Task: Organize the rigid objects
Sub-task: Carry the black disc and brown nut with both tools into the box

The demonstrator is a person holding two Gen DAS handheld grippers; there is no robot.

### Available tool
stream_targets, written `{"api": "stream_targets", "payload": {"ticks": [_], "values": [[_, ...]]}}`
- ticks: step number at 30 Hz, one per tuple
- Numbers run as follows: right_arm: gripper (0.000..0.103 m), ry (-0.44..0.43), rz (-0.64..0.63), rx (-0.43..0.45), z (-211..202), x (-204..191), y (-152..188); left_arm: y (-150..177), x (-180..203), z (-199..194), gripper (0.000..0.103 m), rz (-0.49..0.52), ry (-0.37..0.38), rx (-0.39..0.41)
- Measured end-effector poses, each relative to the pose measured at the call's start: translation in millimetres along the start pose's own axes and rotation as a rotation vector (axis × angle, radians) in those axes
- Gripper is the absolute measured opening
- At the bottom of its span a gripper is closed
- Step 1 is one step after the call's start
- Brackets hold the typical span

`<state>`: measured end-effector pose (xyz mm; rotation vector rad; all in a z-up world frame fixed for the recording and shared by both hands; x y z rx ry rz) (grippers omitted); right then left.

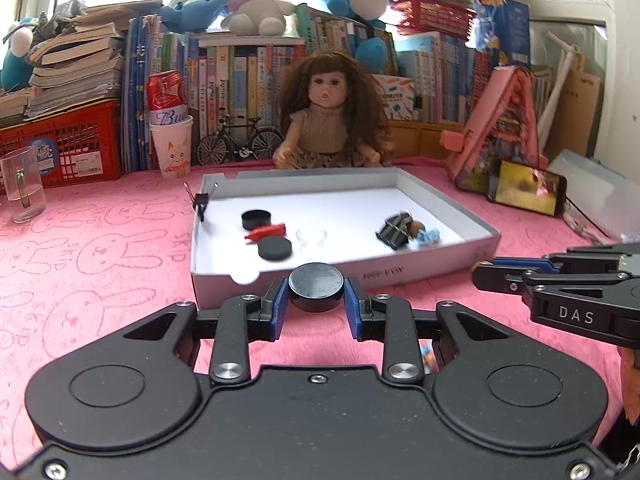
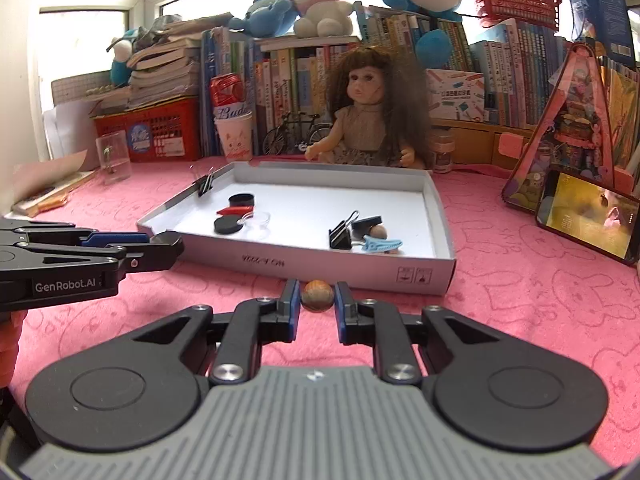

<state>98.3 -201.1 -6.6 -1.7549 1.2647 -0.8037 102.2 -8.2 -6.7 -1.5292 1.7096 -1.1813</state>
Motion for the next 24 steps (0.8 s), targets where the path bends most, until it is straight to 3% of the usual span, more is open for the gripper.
{"api": "stream_targets", "payload": {"ticks": [12,20,24], "values": [[0.023,0.08,0.115,-0.002,28,43,-25,-31,-28,33,0.028,-0.093,-0.053,-0.012],[0.023,0.059,0.264,-0.046,59,72,-32,-34,-48,67,0.028,-0.16,-0.101,-0.071],[0.023,0.045,0.298,-0.064,74,79,-33,-33,-48,79,0.028,-0.141,-0.116,-0.084]]}}
Point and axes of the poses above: each gripper's, at about its wrist camera, not at the fingertips, and z roughly the way its jaws point, x to its right, y to its underside, the point moved 6 cm from there along z, roughly the way its jaws point, and after that the axes turned 6 degrees about -z, right-handed, at the moved point
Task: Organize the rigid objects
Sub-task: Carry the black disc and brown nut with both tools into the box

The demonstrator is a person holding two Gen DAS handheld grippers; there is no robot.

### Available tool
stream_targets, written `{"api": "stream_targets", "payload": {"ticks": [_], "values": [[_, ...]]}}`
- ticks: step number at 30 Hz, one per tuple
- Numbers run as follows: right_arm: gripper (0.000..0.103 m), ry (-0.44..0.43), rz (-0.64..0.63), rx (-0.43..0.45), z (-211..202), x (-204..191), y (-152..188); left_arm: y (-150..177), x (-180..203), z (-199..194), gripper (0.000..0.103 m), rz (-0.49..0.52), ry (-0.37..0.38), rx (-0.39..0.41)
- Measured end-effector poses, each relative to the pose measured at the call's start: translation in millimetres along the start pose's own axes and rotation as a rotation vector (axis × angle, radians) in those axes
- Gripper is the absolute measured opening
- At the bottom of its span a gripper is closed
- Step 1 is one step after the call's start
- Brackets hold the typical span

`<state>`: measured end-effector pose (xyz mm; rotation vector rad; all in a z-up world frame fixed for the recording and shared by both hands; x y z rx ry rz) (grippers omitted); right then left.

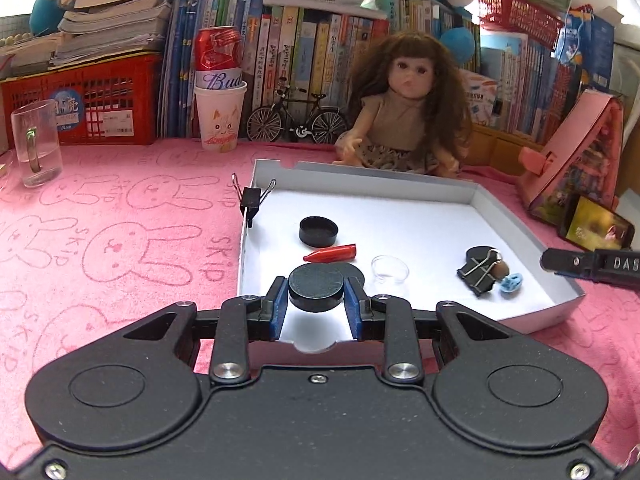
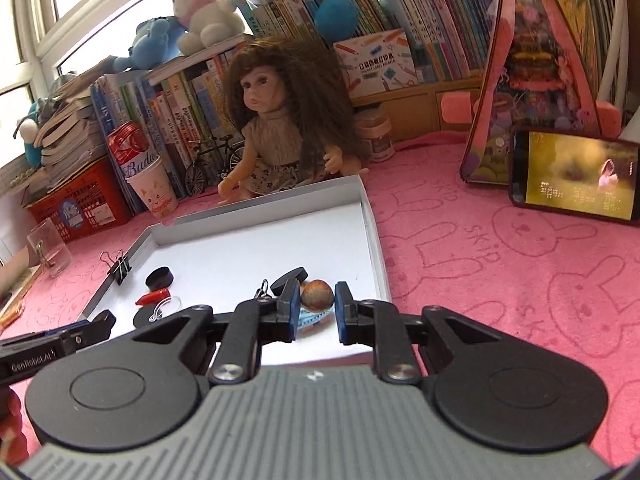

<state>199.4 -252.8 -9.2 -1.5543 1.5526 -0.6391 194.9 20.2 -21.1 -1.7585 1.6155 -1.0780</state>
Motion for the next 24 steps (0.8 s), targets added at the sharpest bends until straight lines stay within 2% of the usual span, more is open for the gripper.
{"api": "stream_targets", "payload": {"ticks": [9,19,24], "values": [[0.023,-0.007,0.062,-0.05,29,8,-13,-6,2,28,0.028,0.001,-0.022,-0.03],[0.023,0.017,0.028,-0.102,51,3,-15,-20,8,58,0.028,0.024,-0.062,-0.03],[0.023,0.02,0.036,-0.114,56,3,-13,-22,9,60,0.029,0.024,-0.059,-0.033]]}}
Point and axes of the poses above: each gripper's, at about its wrist camera, not at the fingertips, and z roughly the way its jaws point, x to its right, y to its underside, the point moved 6 cm from there along z, roughly the way its jaws point, and after that the axes turned 6 degrees about -z, right-handed, at the moved point
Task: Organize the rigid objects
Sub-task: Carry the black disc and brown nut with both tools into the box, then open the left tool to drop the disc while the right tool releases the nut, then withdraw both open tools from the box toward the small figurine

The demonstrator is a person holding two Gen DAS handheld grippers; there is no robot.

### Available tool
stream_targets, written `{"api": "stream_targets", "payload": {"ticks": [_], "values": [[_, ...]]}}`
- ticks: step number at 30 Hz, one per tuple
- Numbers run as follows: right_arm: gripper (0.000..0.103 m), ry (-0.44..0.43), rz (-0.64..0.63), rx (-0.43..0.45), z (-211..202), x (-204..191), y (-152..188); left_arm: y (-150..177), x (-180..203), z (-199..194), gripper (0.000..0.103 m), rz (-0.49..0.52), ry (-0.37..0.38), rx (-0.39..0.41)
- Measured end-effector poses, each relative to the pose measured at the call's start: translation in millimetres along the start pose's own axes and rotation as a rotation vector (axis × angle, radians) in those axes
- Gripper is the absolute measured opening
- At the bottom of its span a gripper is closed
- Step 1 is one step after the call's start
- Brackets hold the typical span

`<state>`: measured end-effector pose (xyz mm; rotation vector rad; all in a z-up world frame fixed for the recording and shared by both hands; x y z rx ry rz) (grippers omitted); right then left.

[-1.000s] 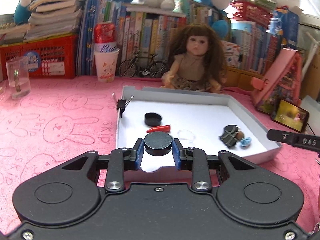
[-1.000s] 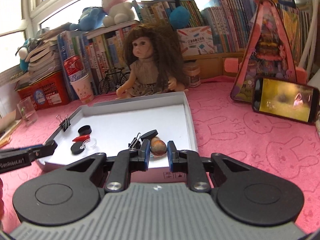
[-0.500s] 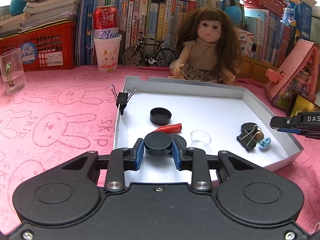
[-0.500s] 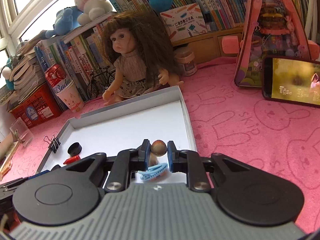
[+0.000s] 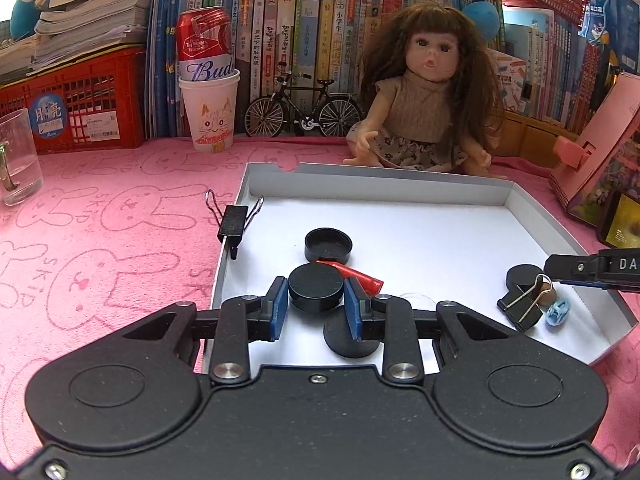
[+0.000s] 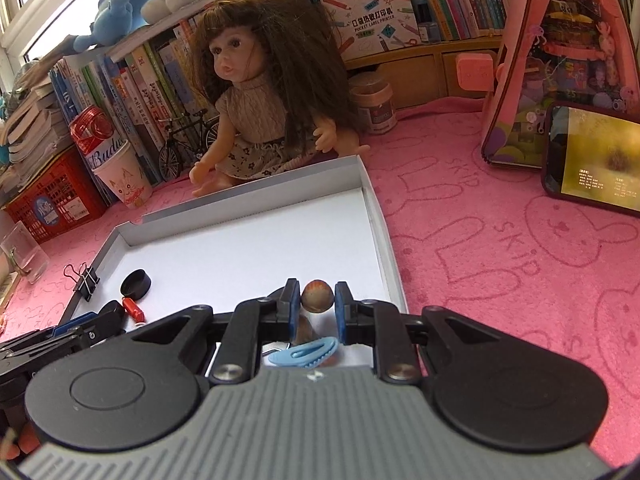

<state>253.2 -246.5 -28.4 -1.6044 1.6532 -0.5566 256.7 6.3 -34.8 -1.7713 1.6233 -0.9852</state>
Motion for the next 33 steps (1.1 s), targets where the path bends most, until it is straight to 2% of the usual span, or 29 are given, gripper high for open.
{"api": "stream_targets", "payload": {"ticks": [9,12,14,16,18,22,33], "values": [[0.027,-0.01,0.017,0.012,-4,3,1,2,4,-7,0.03,0.01,0.022,0.01],[0.027,-0.013,0.015,0.023,-8,3,1,3,7,-14,0.038,0.027,0.039,0.022],[0.028,-0.018,0.014,0.032,-13,4,2,3,10,-20,0.041,0.043,0.049,0.033],[0.035,-0.021,0.009,0.042,-18,4,2,2,13,-26,0.044,0.056,0.059,0.041],[0.047,-0.028,0.002,0.054,-24,3,5,2,15,-32,0.047,0.063,0.068,0.046],[0.054,-0.032,-0.043,0.079,-40,-2,12,5,19,-49,0.058,0.08,0.094,0.061],[0.071,-0.063,-0.163,0.125,-75,-21,37,27,36,-90,0.068,0.148,0.164,0.078]]}}
Point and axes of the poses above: each gripper's, at about its wrist camera, not at the fingertips, and z roughly the way its jaws point, x to its right, y to its underside, the point moved 6 cm from there along z, roughly the way its jaws point, and after that the axes turned 6 degrees about -z, right-handed, at the moved point
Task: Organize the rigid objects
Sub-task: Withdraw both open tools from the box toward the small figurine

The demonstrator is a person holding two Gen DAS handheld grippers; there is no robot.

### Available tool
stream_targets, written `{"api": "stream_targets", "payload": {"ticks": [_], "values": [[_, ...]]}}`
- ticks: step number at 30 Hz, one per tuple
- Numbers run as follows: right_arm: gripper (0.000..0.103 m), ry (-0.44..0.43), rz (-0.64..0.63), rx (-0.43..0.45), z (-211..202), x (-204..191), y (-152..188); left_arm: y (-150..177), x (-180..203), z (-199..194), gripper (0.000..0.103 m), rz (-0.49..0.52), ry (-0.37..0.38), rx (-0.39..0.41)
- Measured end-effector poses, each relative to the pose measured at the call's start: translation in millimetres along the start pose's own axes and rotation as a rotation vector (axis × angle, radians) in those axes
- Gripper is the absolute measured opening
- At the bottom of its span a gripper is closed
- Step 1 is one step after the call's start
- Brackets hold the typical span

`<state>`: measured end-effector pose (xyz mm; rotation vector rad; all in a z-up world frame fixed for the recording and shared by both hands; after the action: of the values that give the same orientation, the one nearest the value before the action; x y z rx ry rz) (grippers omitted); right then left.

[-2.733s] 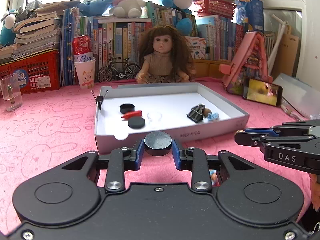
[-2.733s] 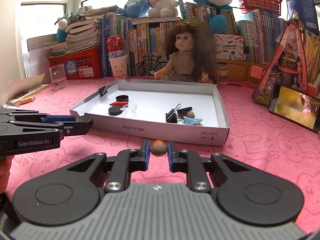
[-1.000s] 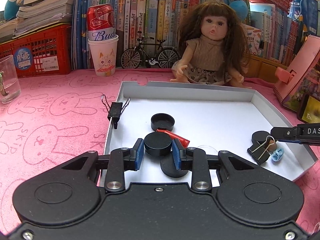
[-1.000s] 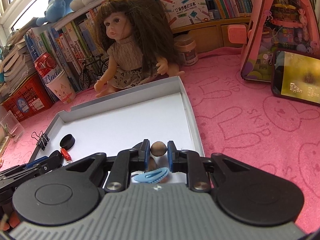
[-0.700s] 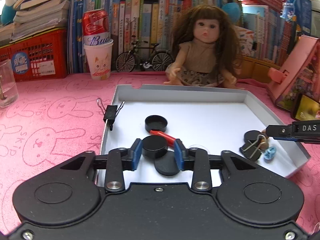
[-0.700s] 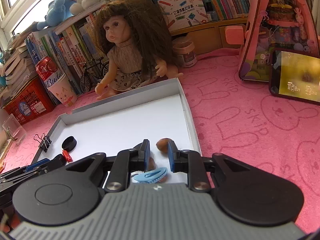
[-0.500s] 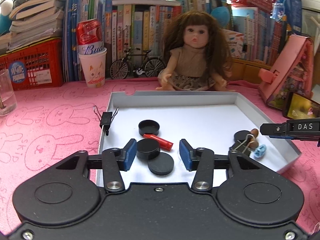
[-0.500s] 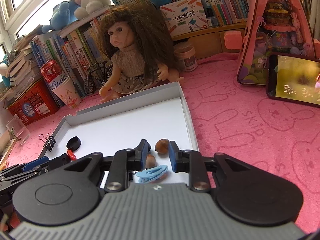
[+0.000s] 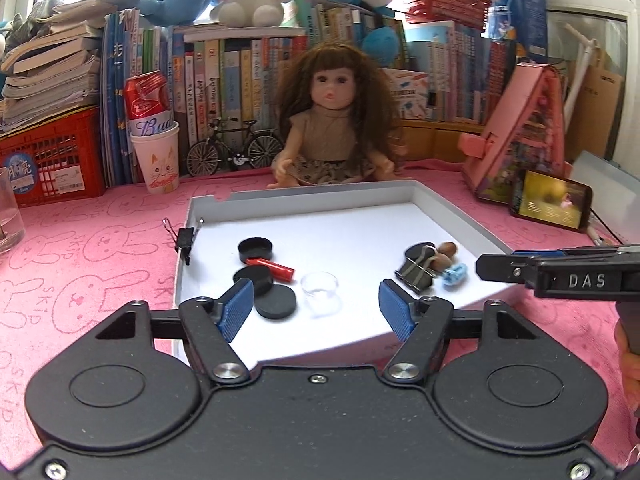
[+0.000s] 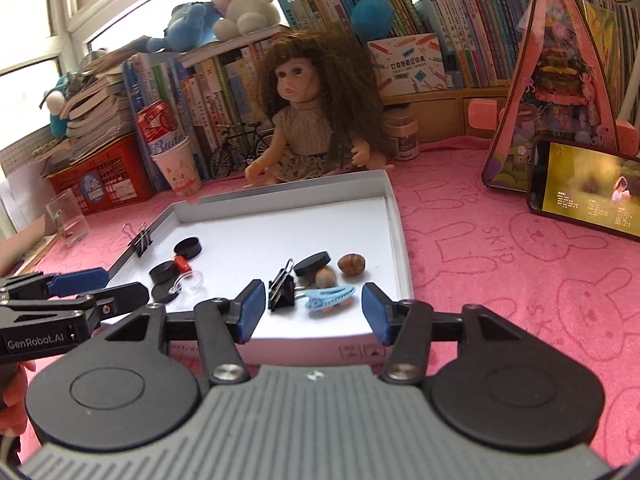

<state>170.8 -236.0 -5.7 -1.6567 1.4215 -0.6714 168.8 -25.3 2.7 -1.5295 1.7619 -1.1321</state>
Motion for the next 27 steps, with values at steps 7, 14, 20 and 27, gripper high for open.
{"api": "stream_targets", "payload": {"ticks": [7,14,20,27], "values": [[0.077,-0.024,-0.053,0.015,-16,-14,12,10,7,-11,0.069,-0.005,0.029,-0.015],[0.084,-0.056,-0.074,0.025,-32,-22,28,29,10,-25,0.069,-0.019,0.065,-0.041],[0.087,-0.066,-0.087,0.044,-49,-26,46,52,13,-35,0.069,-0.005,0.106,-0.065],[0.087,-0.112,-0.145,0.05,-73,-38,68,72,7,-47,0.065,-0.025,0.171,-0.092]]}}
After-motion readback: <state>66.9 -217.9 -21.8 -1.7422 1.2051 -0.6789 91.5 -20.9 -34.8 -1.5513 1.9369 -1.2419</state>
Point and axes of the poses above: each gripper's, at about its wrist camera, not at the fingertips, and z roughly the way its jaws point, x to its right, y to its underside, the point moved 6 cm from there along z, roughly the way its jaws point, and after that the axes turned 6 degrees about -z, right-handed, at the moved point
